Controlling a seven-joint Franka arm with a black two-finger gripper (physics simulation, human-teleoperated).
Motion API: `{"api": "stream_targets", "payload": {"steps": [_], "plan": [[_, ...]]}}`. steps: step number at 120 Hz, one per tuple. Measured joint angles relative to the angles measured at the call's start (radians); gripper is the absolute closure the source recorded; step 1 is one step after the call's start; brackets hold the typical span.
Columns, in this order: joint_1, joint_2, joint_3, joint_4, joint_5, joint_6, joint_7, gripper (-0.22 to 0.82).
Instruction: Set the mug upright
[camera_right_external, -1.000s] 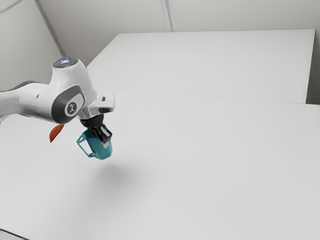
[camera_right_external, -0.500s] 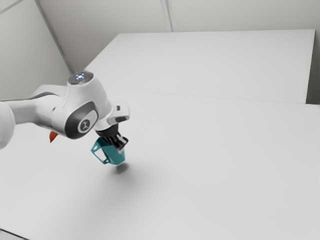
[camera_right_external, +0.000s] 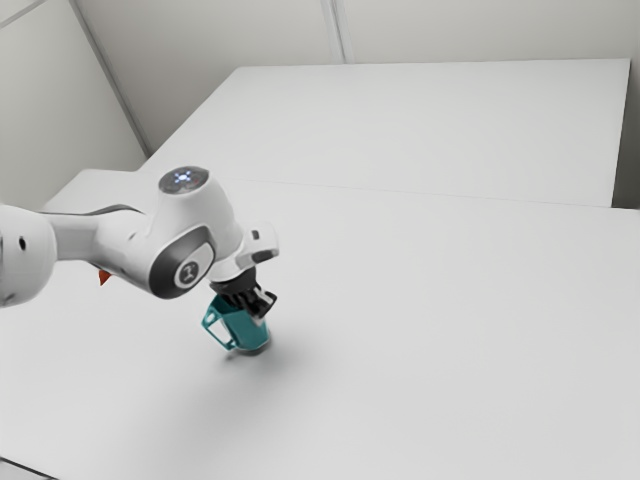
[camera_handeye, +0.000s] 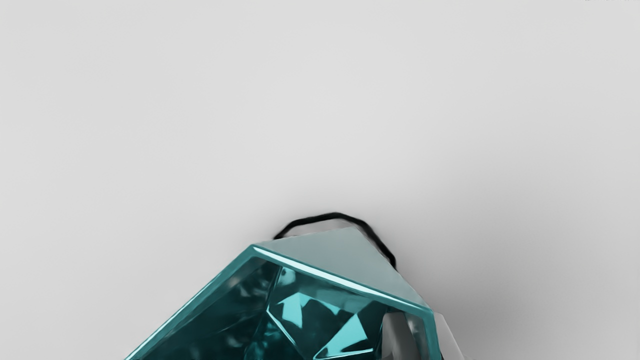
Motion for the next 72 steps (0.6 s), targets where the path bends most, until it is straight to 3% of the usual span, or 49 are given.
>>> {"api": "stream_targets", "payload": {"steps": [40, 72], "plan": [[-0.007, 0.029, -0.003, 0.002, 0.008, 0.027, -0.05, 0.76], [-0.009, 0.016, -0.006, 0.003, 0.001, 0.042, -0.059, 0.3]]}}
